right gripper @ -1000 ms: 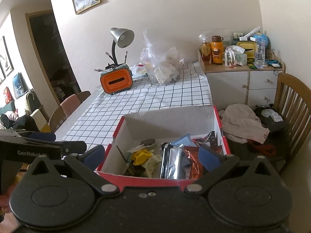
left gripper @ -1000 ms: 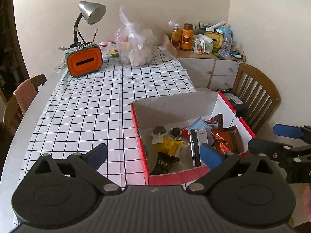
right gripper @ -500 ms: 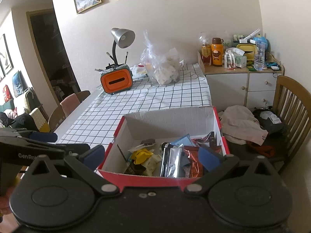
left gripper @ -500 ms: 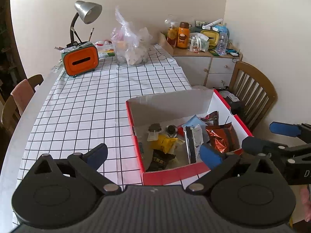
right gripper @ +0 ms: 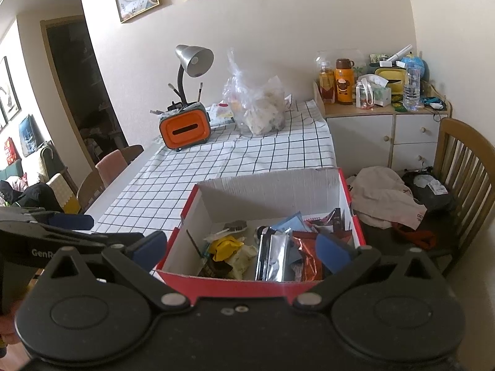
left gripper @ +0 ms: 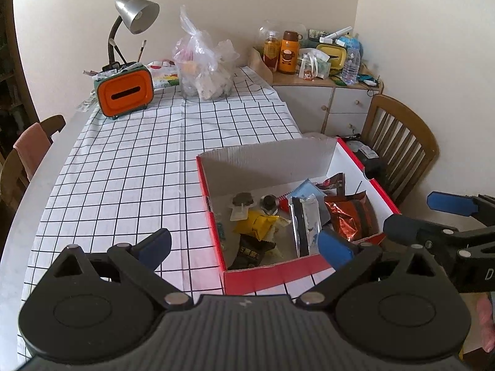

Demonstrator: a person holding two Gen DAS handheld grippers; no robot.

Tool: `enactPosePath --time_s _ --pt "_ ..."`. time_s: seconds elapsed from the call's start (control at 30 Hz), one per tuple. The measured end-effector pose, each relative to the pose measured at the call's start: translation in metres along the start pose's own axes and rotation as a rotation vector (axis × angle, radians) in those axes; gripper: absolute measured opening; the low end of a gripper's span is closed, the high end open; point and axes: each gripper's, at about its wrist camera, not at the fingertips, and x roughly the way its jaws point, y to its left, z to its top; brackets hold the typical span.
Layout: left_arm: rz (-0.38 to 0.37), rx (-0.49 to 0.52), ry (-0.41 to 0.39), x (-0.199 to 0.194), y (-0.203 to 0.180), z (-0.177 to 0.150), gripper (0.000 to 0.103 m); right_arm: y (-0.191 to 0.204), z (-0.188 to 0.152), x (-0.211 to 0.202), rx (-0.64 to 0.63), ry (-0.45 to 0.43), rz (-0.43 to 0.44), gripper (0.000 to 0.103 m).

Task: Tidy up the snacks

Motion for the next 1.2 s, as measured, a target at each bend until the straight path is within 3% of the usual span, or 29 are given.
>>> enactPosePath --time_s 1.2 --pt "-0.016 0.006 0.038 0.012 -0.001 -0.005 0.102 -0.007 -0.008 0.007 0.048 0.03 -0.004 0.103"
